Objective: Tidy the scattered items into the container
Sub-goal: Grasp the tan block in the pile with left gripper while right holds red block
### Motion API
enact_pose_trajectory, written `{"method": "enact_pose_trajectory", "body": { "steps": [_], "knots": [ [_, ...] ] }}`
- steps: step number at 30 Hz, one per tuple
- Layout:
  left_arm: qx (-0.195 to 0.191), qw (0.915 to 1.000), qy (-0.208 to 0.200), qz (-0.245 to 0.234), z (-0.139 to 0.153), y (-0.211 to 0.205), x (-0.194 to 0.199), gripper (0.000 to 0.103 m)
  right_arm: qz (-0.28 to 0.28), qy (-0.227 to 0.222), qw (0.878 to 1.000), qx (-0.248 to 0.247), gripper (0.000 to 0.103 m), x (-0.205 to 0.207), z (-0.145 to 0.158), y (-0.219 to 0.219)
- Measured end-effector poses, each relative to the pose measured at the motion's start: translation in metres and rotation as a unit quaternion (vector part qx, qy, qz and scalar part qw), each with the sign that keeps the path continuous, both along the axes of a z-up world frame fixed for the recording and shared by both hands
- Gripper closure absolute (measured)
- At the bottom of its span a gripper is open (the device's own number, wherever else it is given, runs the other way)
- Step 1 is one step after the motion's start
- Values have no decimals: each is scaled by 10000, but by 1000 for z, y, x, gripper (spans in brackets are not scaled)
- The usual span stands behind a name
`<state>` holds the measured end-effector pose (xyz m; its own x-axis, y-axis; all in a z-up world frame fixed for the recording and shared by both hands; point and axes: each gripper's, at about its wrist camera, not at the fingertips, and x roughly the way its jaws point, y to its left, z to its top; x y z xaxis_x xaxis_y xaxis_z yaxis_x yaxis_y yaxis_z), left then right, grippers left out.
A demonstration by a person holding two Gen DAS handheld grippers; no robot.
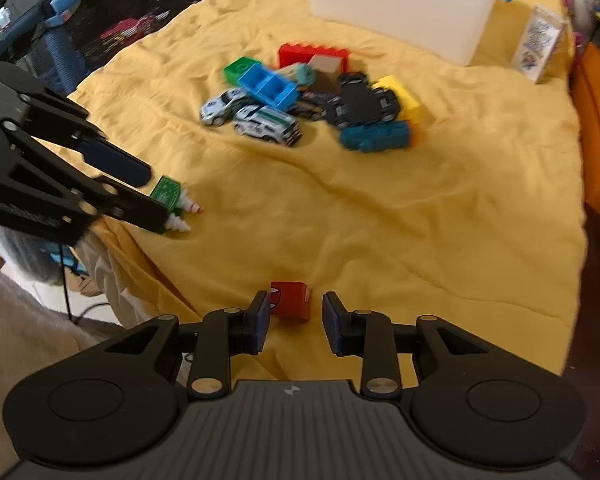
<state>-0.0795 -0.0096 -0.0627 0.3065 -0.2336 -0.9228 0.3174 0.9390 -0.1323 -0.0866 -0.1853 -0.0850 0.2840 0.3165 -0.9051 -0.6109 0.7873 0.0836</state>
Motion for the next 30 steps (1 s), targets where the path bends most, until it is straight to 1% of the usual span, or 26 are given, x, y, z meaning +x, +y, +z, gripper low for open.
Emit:
{"method": "enact_pose_trajectory", "body": {
  "steps": [2,3,6,7,9,12,14,16,18,20,23,25,26,28,29,30],
  "knots": [
    [107,9997,92,191,-12,-1,4,62,70,51,9999,-55,74,2,-7,3],
    [117,9994,138,288,-18,1,5,72,104,27,9999,-80,80,2,-8,4],
    [-182,9981,237,541,-22,11,9,73,159,-167,9997,-40,81,5,-5,2],
    [-214,9982,201,525,-20,12,11,73,157,-264,9995,-44,81,8,-3,2],
    [-223,9986,-27,471,-12,12,18,73,70,-392,9992,-18,81,17,-1,3],
    [-382,9980,-198,455,2,11,34,73,-94,-509,9985,192,81,33,4,9],
    [-333,9985,-170,406,0,9,40,73,-124,-523,9982,278,81,41,3,15],
    [-288,9989,-21,373,-8,13,43,72,-112,-527,9981,314,80,44,3,21],
    [-194,9992,42,352,-15,16,41,72,-60,-555,9979,319,80,43,1,26],
    [-100,9994,-37,315,-13,21,38,71,-71,-570,9981,207,80,42,-3,29],
    [-161,9990,-412,88,10,25,41,61,-229,-458,9985,176,80,44,-8,29],
    [-270,9970,-722,-72,28,24,52,46,-356,-423,9983,176,80,46,-10,29],
    [-281,9960,-843,-92,33,23,61,43,-420,-427,9981,172,80,46,-10,29],
    [-290,9950,-953,2,38,21,85,42,-534,-435,9975,162,80,47,-9,29],
    [-334,9950,-935,99,38,19,99,42,-594,-436,9972,158,80,48,-9,30],
    [-363,9955,-833,282,36,18,113,43,-650,-444,9968,152,80,48,-9,30]
  ]
}}
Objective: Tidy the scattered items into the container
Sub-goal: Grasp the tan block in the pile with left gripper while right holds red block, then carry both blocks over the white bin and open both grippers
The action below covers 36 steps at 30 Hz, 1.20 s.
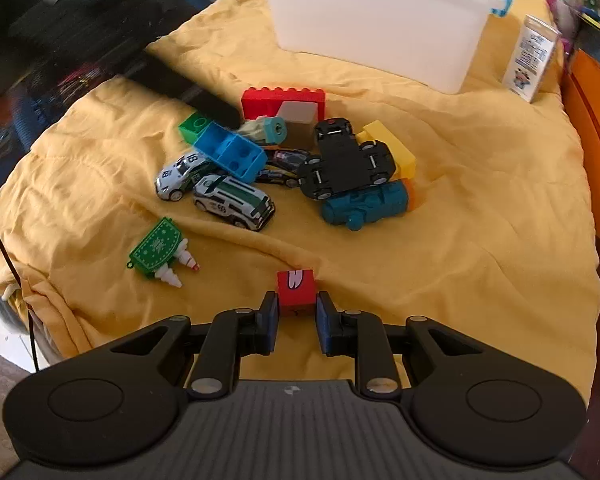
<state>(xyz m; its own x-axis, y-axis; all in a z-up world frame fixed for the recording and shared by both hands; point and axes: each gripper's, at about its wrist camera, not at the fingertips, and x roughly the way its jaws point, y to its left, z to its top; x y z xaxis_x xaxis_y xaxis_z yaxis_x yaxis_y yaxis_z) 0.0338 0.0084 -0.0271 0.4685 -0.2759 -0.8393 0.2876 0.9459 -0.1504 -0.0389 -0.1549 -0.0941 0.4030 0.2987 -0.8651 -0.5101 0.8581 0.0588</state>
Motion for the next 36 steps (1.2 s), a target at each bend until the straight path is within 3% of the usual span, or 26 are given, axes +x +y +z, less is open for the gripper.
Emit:
{"method": "enact_pose_trajectory", "body": {
  "steps": [2,4,11,14,22,26,31,36],
  "knots": [
    [-123,9983,427,366,-12,0,25,59,-95,-10,10000,-21,80,0,-1,0],
    [-233,9943,792,669,-27,-3,44,62,-203,8,9998,-13,79,0,-3,0],
    [24,9928,777,915,-48,-24,60,62,-347,24,9994,-19,79,1,-5,2],
    [163,9926,765,933,-56,-25,69,68,-317,-15,9995,-85,78,2,-6,5],
    [533,9975,401,-224,-46,-6,40,70,-252,-214,9992,-233,74,-5,-3,5],
    [432,9979,437,-221,-46,3,37,70,-346,-227,9990,-166,73,-4,-5,3],
    [392,9980,465,-153,-50,8,35,71,-307,-227,9990,-237,81,-4,-2,8],
    [251,9989,142,-358,-18,18,29,71,-322,-695,9968,-240,81,-1,24,11]
  ]
}}
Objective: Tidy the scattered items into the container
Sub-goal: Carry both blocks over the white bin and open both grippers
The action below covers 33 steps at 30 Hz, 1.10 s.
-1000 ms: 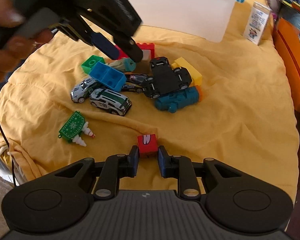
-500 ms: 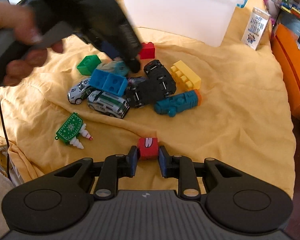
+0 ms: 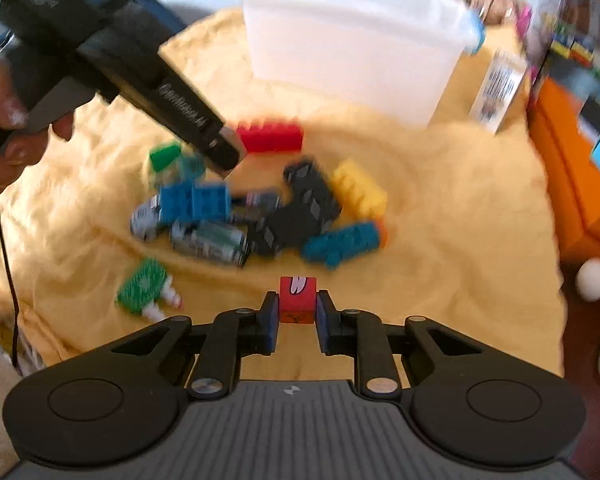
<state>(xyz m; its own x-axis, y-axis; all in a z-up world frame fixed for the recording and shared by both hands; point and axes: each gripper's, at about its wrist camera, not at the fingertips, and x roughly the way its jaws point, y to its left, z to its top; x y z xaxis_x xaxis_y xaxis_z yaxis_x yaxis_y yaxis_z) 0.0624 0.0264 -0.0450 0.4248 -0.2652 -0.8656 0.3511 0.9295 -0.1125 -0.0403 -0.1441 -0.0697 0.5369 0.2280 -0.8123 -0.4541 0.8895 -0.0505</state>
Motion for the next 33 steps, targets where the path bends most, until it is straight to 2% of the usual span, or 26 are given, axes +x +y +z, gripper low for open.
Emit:
{"method": "enact_pose_trajectory", "body": {
  "steps": [7,13,17,21,24,26,27,32,33],
  "knots": [
    [146,9943,-957,-438,75,-4,18,71,-129,-814,9965,103,81,55,52,1],
    [314,9872,-1544,-237,115,-9,79,71,-302,-1545,9872,238,81,132,102,6],
    [379,9876,-1516,152,112,-8,126,71,-408,-1467,9878,332,81,182,104,5],
    [732,9863,-1437,355,91,-13,159,71,-623,-1048,9916,424,81,221,83,5],
    [979,9849,-1346,487,69,-12,175,70,-743,-888,9930,226,80,240,64,12],
    [1077,9844,-1268,573,58,-11,180,70,-864,-845,9926,137,76,246,56,13],
    [1112,9839,-1267,601,56,-10,180,67,-917,-814,9924,129,70,248,53,12],
    [1132,9783,-1626,605,70,-10,168,51,-930,-1008,9902,273,67,239,65,9],
    [1093,9776,-1684,625,75,-9,164,47,-916,-1072,9896,303,63,235,69,8]
  ]
}}
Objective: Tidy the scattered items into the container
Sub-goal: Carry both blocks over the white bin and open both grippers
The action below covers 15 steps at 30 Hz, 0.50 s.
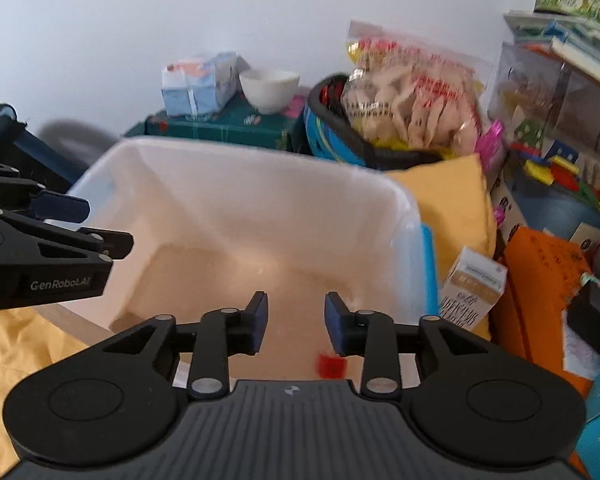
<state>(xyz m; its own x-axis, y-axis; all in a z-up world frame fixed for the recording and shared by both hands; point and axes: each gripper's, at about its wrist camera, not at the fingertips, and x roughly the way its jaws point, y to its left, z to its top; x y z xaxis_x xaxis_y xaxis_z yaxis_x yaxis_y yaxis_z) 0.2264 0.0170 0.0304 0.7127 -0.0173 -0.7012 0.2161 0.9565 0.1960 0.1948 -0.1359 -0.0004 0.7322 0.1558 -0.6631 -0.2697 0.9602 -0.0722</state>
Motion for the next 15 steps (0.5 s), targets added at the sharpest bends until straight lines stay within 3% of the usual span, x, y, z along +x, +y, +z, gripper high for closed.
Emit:
{"method": "enact_pose_trajectory", "body": {
  "steps": [1,5,12,15],
  "knots": [
    [-45,10000,-60,-2,5,1,-4,44,15,-77,10000,37,57,-4,5,-1],
    [-136,9995,-250,-106,21,1,-22,32,116,-336,9991,232,52,-29,24,-4],
    [-4,9984,-537,-180,32,3,-68,30,244,-531,9972,458,45,-85,33,-12],
    [47,9986,-460,-258,27,4,-92,29,241,-479,9976,431,42,-106,26,-16]
  ]
}}
